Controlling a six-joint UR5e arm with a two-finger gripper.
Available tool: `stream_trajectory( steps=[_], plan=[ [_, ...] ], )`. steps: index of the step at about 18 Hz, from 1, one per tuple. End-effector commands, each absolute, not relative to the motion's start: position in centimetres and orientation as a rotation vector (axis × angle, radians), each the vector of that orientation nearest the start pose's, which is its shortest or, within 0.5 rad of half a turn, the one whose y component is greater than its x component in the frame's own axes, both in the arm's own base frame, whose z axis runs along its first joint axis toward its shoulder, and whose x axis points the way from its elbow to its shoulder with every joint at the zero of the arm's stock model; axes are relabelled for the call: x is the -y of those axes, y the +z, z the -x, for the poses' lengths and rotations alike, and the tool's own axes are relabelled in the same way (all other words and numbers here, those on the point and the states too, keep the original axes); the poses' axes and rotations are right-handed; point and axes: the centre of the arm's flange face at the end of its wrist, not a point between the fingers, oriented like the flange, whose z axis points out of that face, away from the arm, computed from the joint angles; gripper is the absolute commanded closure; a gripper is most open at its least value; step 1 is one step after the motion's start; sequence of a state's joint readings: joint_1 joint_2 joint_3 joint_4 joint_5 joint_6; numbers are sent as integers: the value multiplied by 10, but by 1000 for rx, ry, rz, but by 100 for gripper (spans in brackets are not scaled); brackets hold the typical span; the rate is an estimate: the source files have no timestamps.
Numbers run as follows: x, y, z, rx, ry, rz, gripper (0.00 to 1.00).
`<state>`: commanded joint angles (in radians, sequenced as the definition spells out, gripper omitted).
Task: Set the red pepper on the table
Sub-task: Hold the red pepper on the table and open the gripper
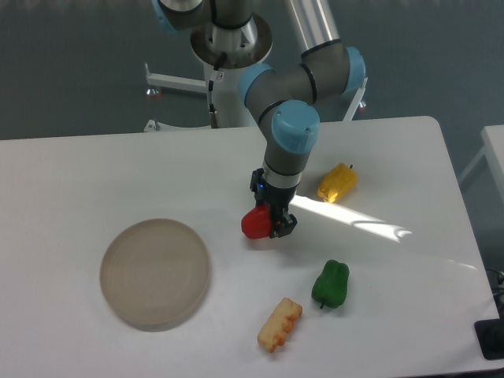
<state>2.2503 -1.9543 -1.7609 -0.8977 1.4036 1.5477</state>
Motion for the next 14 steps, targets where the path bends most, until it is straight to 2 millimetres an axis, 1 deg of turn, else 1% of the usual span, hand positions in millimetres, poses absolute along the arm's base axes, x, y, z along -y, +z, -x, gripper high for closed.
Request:
stream_trajectory(
  steps=[8, 12, 14],
  plan=[
    [-559, 253, 259, -1251, 29, 2667, 39],
    [-560, 246, 260, -1251, 15, 2672, 39],
    [-560, 246, 260, -1249, 17, 2672, 39]
  ],
)
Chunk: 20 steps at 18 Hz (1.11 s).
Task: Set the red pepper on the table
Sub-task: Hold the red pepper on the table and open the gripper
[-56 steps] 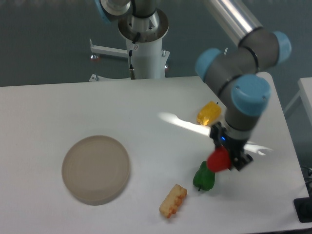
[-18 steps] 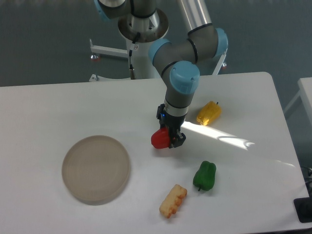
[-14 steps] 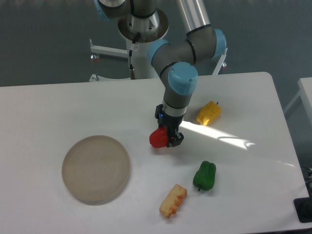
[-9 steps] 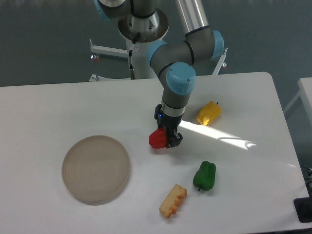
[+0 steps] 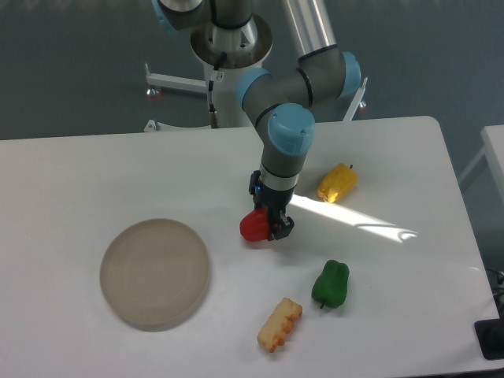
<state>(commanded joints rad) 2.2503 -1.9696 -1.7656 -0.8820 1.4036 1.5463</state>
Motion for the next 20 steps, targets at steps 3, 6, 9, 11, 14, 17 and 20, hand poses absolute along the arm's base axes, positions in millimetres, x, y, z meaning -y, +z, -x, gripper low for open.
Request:
stream_trajectory(
  steps=[3, 6, 9, 11, 14, 17, 20],
  plan=[
    [-559, 244, 259, -1250, 11, 2674, 39],
    [-559, 243, 259, -1250, 9, 2675, 39],
    [-558, 243, 259, -1248, 9, 2676, 39],
    [-558, 242, 259, -1245, 5, 2676, 38],
    [-558, 242, 259, -1239, 5, 2679, 35],
    [-557, 241, 258, -1237, 1, 2681, 31],
    [-557, 241, 258, -1235, -1, 2681, 27]
  ],
)
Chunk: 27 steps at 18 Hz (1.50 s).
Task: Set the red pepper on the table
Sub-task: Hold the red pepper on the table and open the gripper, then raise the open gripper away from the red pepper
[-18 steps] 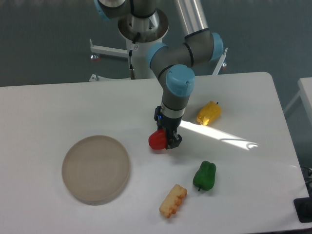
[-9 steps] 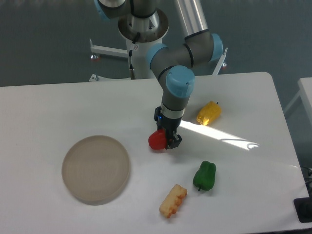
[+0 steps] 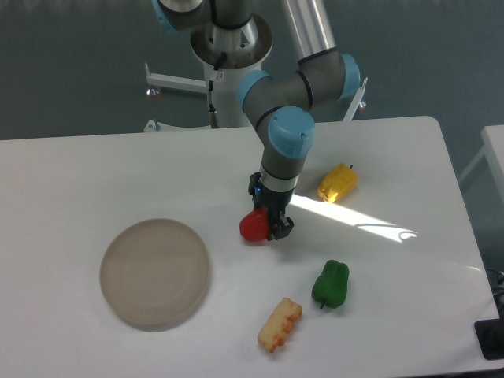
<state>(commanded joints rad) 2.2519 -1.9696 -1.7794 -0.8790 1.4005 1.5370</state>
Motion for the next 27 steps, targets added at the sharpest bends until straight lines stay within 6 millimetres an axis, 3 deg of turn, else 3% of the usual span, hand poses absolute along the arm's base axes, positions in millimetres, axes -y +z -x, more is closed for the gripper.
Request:
stream_trajectory(
  steps=[9, 12, 17, 22, 27],
  plan=[
    [-554, 242, 259, -1228, 2, 2683, 15],
    [-553, 247, 262, -1224, 15, 2681, 0],
    [-553, 256, 271, -1207, 38, 2683, 0],
    [-548, 283, 295, -1168, 114, 2689, 0],
    [-547, 330, 340, -1110, 186, 2693, 0]
  ],
)
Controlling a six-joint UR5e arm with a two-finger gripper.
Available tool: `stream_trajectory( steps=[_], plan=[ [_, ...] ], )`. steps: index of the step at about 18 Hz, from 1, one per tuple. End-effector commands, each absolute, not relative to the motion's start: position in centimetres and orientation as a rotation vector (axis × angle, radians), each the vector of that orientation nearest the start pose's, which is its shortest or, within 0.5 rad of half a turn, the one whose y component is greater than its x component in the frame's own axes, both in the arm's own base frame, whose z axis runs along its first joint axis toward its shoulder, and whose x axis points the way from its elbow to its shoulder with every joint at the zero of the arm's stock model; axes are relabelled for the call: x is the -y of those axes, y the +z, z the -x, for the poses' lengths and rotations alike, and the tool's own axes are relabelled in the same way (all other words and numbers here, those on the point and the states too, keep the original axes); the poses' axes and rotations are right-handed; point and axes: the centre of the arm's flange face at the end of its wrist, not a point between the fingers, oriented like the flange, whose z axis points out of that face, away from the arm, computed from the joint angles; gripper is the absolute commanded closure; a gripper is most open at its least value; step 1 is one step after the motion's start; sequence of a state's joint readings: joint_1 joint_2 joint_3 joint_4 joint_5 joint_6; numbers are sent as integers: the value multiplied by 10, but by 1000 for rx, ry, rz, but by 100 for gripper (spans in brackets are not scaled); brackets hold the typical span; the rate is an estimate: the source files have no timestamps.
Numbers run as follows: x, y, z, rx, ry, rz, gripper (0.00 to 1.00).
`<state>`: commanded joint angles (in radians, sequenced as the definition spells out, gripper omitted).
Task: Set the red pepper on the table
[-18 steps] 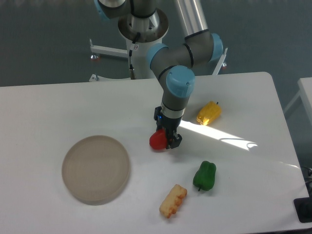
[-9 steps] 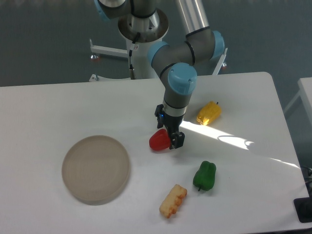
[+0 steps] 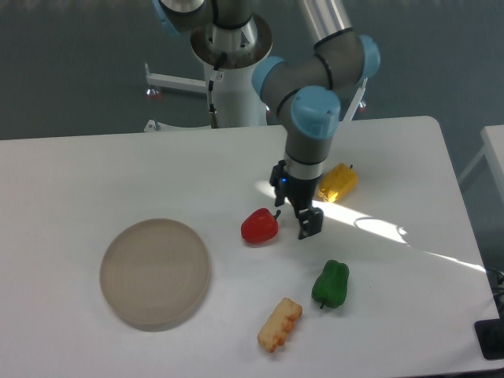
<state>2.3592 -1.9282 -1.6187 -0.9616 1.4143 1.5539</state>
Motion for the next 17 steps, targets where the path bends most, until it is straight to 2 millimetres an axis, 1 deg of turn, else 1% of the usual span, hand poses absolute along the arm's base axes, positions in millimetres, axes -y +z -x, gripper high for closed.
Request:
stream_trajectory(
  steps=[1, 2, 3, 4, 6, 7, 8, 10, 11, 13, 15, 16, 17],
  plan=[
    [-552, 342, 346, -1107, 196, 2691, 0],
    [-551, 348, 359, -1090, 194, 2706, 0],
    [-548, 348, 372, -1075, 186, 2731, 0],
    [-551, 352, 384, -1093, 200, 2740, 0],
    [-560, 355, 397, -1129, 217, 2736, 0],
    [-564, 359, 413, -1129, 229, 2744, 0],
    [-566, 363, 423, -1134, 226, 2747, 0],
    [-572, 370, 436, -1165, 216, 2739, 0],
    [-571, 373, 444, -1168, 216, 2739, 0],
    [-574, 374, 457, -1155, 229, 2744, 0],
    [-578, 371, 462, -1155, 233, 2742, 0],
    [-580, 366, 466, -1156, 231, 2748, 0],
    [-582, 366, 468, -1157, 241, 2751, 0]
  ],
)
